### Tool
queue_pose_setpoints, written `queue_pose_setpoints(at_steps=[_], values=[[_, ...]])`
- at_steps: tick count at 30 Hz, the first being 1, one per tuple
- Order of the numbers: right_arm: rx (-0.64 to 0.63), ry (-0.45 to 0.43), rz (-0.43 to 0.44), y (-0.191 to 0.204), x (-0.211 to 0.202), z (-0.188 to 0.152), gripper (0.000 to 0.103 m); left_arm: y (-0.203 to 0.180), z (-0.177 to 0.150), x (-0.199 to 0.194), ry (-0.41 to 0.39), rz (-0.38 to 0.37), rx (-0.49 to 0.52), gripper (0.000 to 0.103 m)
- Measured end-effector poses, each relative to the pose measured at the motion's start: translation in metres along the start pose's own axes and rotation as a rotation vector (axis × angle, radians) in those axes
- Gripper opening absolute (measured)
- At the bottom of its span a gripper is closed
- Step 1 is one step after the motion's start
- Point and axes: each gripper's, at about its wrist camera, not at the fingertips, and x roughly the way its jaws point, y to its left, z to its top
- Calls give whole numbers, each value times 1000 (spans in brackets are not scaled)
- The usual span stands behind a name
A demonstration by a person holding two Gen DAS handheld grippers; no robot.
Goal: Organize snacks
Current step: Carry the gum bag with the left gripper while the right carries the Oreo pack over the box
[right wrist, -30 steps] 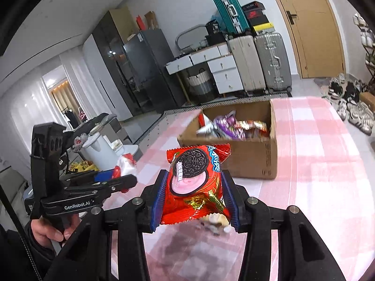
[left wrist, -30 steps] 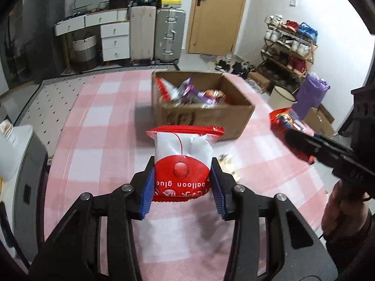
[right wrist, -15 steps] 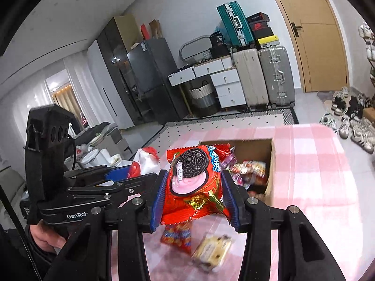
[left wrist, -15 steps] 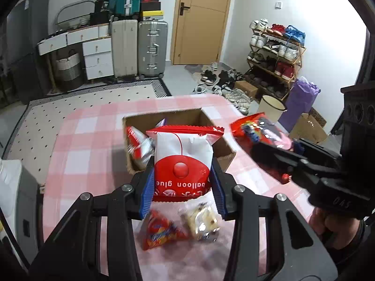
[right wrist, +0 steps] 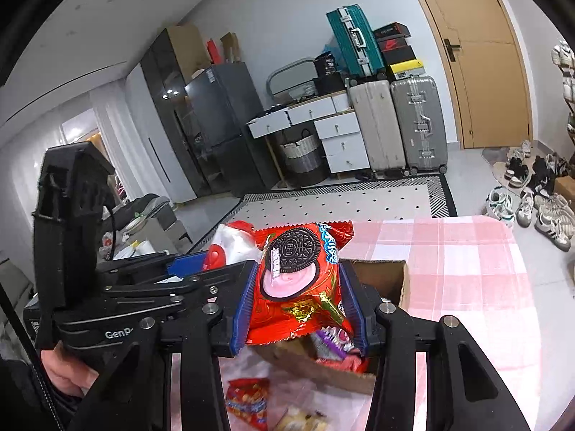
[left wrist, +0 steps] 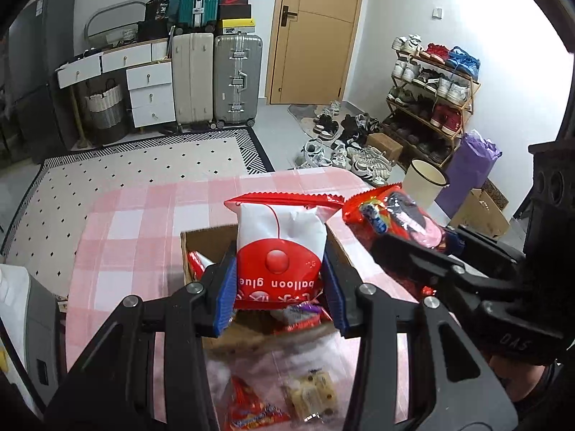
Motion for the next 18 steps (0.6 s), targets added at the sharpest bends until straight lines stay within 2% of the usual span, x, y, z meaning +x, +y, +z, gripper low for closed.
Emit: queue_pose_setpoints(at_steps=[8,18], values=[[3,39,-26,-19,36,15,45,16,20,50,53,-21,-28,40],[17,91,-45,-37,77,12,45,32,16,102,106,-15,-18,40]])
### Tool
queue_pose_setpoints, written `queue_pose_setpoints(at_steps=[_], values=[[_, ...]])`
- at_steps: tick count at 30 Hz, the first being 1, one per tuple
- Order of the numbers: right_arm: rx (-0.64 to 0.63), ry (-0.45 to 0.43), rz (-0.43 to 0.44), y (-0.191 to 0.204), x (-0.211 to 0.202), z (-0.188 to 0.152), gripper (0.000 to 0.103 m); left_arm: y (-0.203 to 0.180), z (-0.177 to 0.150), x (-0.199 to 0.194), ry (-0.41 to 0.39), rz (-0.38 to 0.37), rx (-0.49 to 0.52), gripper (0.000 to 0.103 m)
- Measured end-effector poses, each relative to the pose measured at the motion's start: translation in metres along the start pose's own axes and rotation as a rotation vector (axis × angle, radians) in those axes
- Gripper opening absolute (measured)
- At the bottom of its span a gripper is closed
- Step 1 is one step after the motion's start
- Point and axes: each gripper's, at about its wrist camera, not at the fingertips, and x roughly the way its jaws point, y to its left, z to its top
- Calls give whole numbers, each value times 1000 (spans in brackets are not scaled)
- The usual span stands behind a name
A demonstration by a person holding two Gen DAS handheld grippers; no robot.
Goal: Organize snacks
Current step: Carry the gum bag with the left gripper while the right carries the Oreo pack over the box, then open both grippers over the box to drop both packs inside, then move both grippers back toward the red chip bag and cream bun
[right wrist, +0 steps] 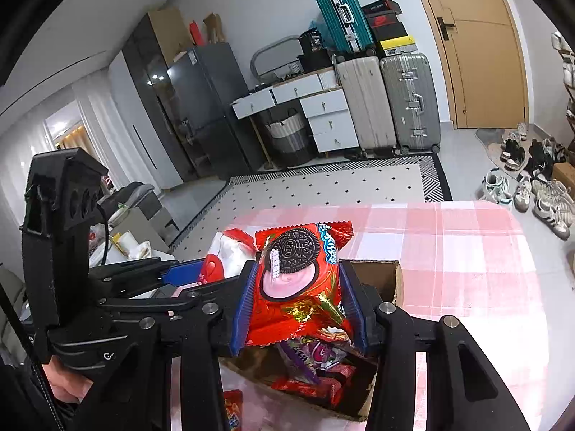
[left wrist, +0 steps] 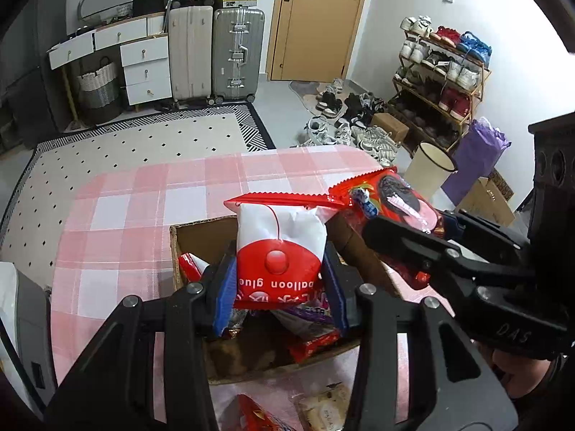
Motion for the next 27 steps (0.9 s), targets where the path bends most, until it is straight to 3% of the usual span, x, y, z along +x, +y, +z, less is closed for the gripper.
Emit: queue_pose_setpoints(at_steps=[7,11,14,19,27], values=[[0,33,-5,-6,20,-1,52,14,-8,24,31,-31,-34,46],[6,24,-19,-10,16,-2,55,20,-12,27,36,-20,-40,70],[13,-7,-25,-11,4,-3,68,22,-15,23,21,-19,-42,70],[13,-48,-30,-8,-18,-4,68,20,-24,8,4,-14,-42,71],[15,-114,-28,5,-66,-10,83,13,-43,-33,-33,8,-26,75]])
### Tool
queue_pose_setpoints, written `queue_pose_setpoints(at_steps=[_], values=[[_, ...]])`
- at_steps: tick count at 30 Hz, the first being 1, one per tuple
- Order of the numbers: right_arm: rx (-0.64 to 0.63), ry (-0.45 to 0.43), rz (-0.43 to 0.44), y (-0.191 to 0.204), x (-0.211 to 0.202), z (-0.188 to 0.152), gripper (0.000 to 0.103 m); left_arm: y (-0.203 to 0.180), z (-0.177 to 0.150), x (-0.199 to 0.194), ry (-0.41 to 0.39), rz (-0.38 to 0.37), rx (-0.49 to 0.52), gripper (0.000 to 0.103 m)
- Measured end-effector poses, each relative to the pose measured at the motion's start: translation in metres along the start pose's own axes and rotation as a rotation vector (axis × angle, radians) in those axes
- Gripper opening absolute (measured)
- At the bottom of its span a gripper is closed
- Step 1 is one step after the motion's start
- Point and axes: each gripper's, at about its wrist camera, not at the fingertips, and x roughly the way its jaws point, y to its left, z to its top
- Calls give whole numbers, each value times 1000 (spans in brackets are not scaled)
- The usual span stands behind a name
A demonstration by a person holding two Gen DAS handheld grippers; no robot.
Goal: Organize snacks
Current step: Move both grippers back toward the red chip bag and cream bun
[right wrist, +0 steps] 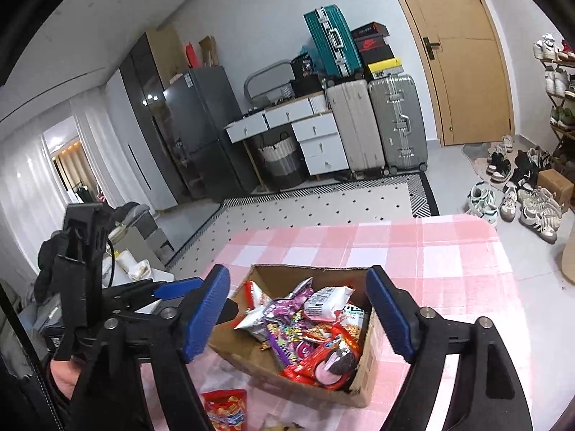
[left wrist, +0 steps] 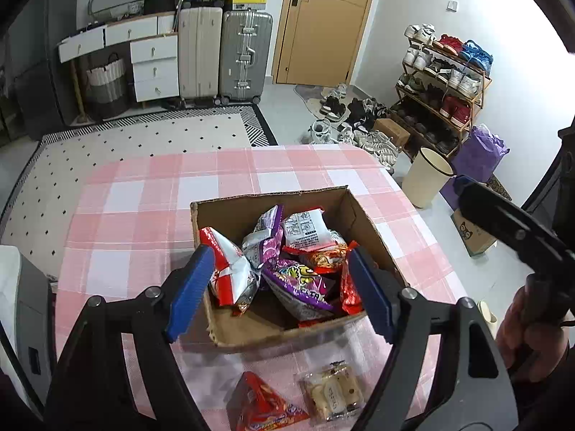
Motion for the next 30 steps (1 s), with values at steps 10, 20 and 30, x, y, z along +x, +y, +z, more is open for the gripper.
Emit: queue_pose_setpoints(at_steps=[10,20,30], values=[[-35,-84,32,35,-63,-14,94,-12,-27,-59,-58,7,16,84],[-53,-115,37,59,-109,-38,101,-18,-62,-104,-82,7,16,89],[-39,-70,30,64,-120,-72,102,-22,-100,-139,-122,28,12,102]])
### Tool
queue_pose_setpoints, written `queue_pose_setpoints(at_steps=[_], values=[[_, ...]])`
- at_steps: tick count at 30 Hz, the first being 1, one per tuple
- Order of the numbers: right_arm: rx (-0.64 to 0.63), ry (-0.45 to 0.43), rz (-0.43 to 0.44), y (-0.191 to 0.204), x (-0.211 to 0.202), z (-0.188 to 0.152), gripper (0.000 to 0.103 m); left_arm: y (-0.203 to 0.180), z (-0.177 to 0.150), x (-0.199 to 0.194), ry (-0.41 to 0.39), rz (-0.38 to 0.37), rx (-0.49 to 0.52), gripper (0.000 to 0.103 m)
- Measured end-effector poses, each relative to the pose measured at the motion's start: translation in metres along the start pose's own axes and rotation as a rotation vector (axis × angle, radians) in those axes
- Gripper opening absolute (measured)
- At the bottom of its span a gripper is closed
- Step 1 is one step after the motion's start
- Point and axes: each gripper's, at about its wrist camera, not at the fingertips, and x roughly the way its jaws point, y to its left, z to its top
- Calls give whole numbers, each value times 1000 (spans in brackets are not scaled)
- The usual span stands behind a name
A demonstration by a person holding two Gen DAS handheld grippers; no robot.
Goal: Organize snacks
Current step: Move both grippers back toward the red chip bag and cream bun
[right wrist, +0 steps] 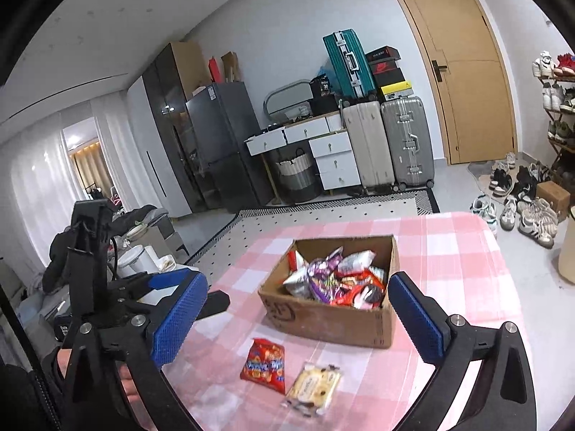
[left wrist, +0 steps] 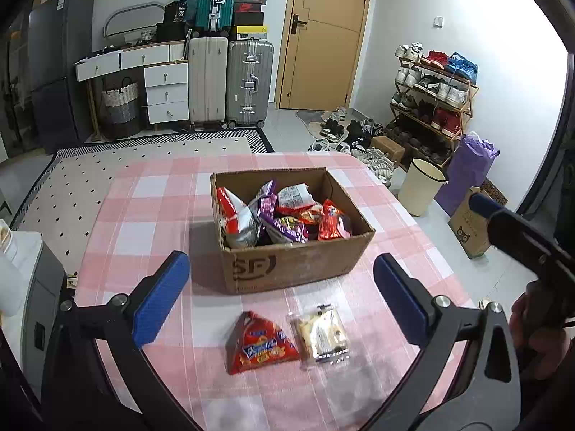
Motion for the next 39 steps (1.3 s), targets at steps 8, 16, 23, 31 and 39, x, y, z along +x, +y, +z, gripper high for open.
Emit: queue_pose_setpoints(at_steps=[8,16,23,31,39], values=[[-20,87,-31,-1,2,-46,102,2,-35,-14,-2,20,-22,102],[4,142,-37,1,12,-89,102,8,-72,-24,-9,56,-32,102],[23,203,-42,1,32,-113,102,19,-97,-18,2,55,-70,102],[31,279,-60,-3,68,-130,102,39,-116,2,33,52,-112,102],[55,367,-129,-19,118,-146,102,50,-130,21,60,65,-112,102]])
